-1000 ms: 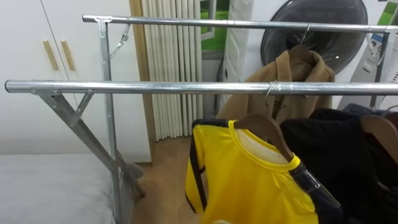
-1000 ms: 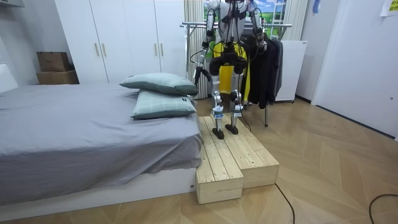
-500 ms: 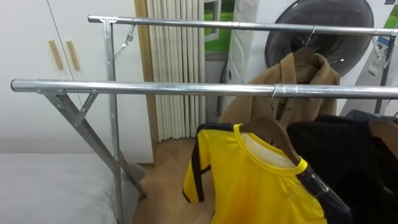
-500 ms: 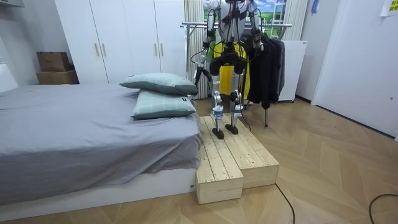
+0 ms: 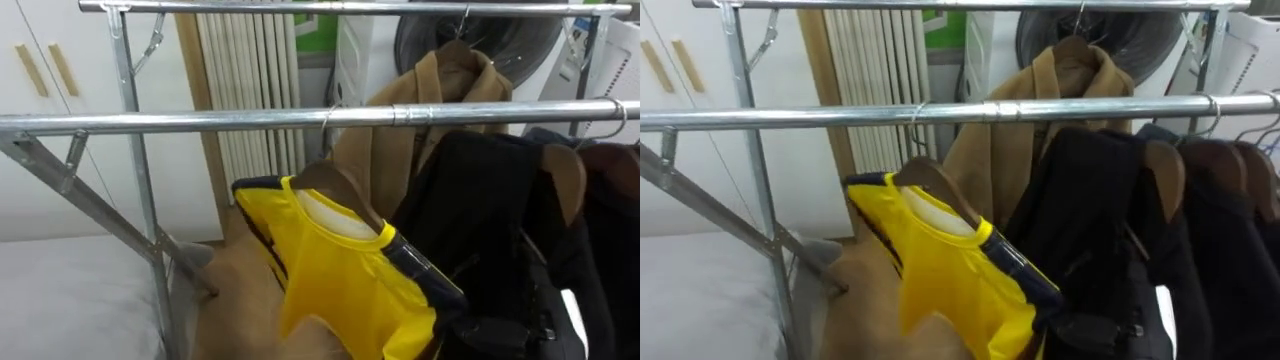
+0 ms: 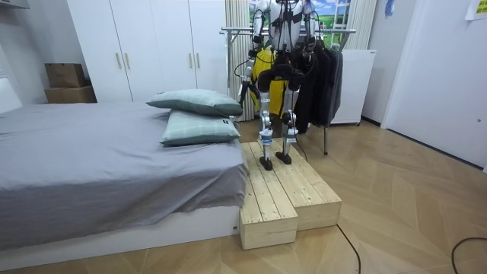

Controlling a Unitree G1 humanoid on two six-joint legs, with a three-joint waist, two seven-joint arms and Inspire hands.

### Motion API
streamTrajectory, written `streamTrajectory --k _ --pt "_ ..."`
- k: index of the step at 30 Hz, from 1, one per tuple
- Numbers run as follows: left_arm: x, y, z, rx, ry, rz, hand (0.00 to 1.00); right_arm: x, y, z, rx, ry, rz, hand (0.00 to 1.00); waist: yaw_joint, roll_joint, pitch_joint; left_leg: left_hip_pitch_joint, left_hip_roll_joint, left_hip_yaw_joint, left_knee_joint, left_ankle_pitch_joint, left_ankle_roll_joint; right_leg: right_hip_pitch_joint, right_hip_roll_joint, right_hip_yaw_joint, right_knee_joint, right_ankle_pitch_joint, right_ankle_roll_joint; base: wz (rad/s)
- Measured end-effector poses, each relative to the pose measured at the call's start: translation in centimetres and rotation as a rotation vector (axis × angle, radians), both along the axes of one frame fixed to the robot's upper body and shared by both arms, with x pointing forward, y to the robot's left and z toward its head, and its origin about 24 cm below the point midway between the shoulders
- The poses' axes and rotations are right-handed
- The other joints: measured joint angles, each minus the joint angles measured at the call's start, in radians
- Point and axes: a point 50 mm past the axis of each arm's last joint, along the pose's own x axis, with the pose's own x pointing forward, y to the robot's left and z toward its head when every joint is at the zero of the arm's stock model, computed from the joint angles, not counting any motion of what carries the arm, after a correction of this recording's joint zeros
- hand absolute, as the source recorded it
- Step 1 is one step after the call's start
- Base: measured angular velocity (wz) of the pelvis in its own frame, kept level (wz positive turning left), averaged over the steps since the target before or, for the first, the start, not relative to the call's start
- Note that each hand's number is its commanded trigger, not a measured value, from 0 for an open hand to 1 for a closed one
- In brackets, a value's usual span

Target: Hang clothes

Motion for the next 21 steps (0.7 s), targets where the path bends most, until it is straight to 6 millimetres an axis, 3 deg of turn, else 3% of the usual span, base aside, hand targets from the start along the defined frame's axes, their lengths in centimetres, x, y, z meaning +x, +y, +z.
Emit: streamTrajectory --k 5,21 --pt "-0.7 0.0 0.0 -0.001 0.016 -0.015 0.0 0.4 0.5 0.8 -0.011 -0.02 0.038 0.0 0.0 -0.001 -0.0008 -0.002 0.004 0.0 0.0 0.0 0.0 -0.002 0.007 0.023 0.001 0.004 -0.007 -0.1" --pt "-1.0 0.0 0.0 0.004 0.025 -0.034 0.0 0.3 1.4 0.8 -0.045 -0.001 0.065 0.0 0.001 -0.015 -0.0078 0.003 0.011 -0.001 -0.001 0.0 0.0 0.002 0.012 0.014 -0.005 0.008 -0.014 0.01"
